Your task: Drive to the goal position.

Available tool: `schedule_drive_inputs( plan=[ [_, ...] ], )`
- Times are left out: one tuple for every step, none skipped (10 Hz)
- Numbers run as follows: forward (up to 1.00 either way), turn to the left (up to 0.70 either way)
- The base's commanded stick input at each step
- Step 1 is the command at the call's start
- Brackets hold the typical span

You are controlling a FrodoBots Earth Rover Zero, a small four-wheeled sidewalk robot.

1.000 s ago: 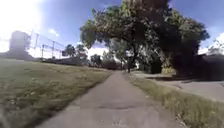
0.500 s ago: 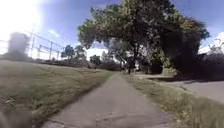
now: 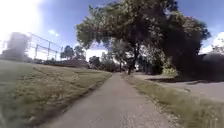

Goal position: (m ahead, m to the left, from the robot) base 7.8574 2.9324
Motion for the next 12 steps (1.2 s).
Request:
schedule_drive_inputs(
  plan=[
    [1.00,0.00],
    [1.00,0.00],
    [1.00,0.00],
    [1.00,0.00],
    [1.00,0.00],
    [1.00,0.00],
    [1.00,0.00],
    [1.00,0.00],
    [1.00,0.00],
    [1.00,0.00],
    [1.00,0.00],
    [1.00,0.00]
  ],
)
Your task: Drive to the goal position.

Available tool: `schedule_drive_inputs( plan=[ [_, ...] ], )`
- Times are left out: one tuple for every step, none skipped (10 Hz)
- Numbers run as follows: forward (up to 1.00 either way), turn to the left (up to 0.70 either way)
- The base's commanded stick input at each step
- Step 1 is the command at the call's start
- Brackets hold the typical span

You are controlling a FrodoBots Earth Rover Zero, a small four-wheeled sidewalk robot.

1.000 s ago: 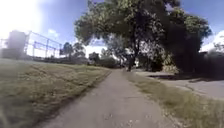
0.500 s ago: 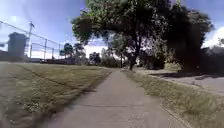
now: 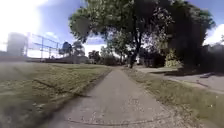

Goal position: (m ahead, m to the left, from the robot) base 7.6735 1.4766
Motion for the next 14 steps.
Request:
schedule_drive_inputs(
  plan=[
    [1.00,0.00],
    [1.00,0.00],
    [1.00,0.00],
    [1.00,0.00],
    [1.00,0.00],
    [1.00,0.00],
    [1.00,0.00],
    [1.00,0.00],
    [1.00,0.00],
    [1.00,0.00],
    [1.00,0.00],
    [1.00,0.00],
    [1.00,0.00],
    [1.00,0.00]
  ],
)
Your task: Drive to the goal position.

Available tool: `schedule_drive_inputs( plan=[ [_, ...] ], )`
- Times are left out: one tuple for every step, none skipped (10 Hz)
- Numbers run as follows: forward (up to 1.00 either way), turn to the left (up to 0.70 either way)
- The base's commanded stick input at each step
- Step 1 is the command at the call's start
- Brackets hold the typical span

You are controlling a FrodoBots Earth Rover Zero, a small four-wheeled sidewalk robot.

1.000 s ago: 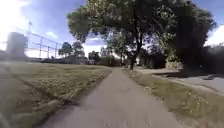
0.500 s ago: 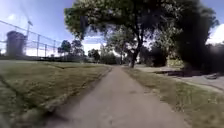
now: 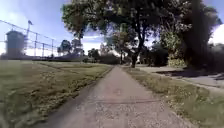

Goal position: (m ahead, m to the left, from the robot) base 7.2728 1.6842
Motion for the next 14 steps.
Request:
schedule_drive_inputs(
  plan=[
    [1.00,0.00],
    [1.00,0.00],
    [1.00,0.00],
    [1.00,0.00],
    [1.00,0.00],
    [1.00,0.00],
    [1.00,0.00],
    [1.00,0.00],
    [1.00,0.00],
    [1.00,0.00],
    [1.00,0.00],
    [1.00,0.00],
    [1.00,0.00],
    [1.00,0.00]
  ],
)
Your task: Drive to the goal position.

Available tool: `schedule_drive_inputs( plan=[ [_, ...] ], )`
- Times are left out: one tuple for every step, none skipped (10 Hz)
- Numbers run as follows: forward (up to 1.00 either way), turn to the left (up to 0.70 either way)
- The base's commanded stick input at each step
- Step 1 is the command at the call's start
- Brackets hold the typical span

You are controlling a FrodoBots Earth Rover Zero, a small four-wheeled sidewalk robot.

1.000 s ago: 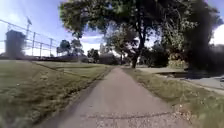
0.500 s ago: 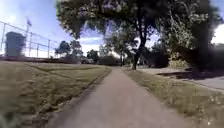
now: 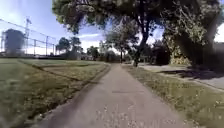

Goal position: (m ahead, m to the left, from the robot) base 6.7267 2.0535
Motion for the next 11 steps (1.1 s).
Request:
schedule_drive_inputs(
  plan=[
    [1.00,0.00],
    [1.00,0.00],
    [1.00,0.00],
    [1.00,0.00],
    [1.00,0.00],
    [1.00,0.00],
    [1.00,0.00],
    [1.00,0.00],
    [1.00,0.00],
    [1.00,0.00],
    [1.00,0.00]
  ],
)
